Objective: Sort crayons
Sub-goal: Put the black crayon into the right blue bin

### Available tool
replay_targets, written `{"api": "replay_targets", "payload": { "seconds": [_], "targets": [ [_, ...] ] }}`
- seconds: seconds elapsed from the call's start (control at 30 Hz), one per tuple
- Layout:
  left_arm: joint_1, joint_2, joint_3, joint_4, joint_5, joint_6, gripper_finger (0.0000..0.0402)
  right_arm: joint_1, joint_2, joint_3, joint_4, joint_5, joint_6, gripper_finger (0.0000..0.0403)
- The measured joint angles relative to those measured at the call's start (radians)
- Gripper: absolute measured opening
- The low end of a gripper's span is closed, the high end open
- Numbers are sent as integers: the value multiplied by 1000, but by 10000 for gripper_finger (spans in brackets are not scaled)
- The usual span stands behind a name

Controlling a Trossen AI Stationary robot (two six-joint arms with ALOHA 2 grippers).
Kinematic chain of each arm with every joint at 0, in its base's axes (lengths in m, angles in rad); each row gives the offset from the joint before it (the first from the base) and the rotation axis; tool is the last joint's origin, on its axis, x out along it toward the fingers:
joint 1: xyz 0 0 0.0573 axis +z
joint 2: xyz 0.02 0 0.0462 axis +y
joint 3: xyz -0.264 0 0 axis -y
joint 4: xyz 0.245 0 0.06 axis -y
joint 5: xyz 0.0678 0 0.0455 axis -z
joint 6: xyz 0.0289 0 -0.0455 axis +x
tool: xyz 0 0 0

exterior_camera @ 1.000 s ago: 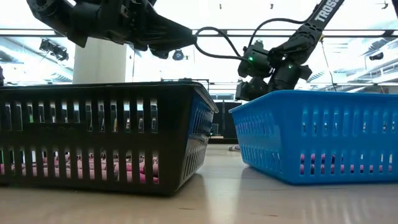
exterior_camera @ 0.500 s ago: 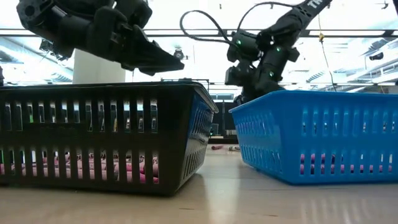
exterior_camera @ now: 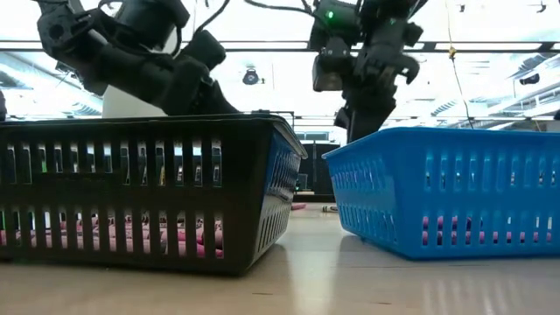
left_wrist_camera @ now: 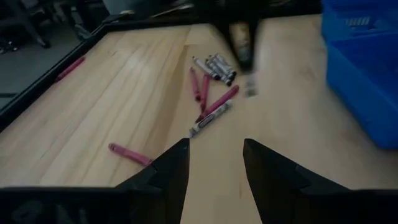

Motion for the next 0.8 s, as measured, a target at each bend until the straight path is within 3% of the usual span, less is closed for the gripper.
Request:
{"api": "replay_targets", "payload": {
  "seconds": [0.43,0.8],
  "targets": [
    [17,23,0,14,-26,-3,162,192,-9,10,-203,-17,238,39],
    [17,23,0,22,-28,-12,162,368,-103,9,-368,-5,499,39]
  ]
}}
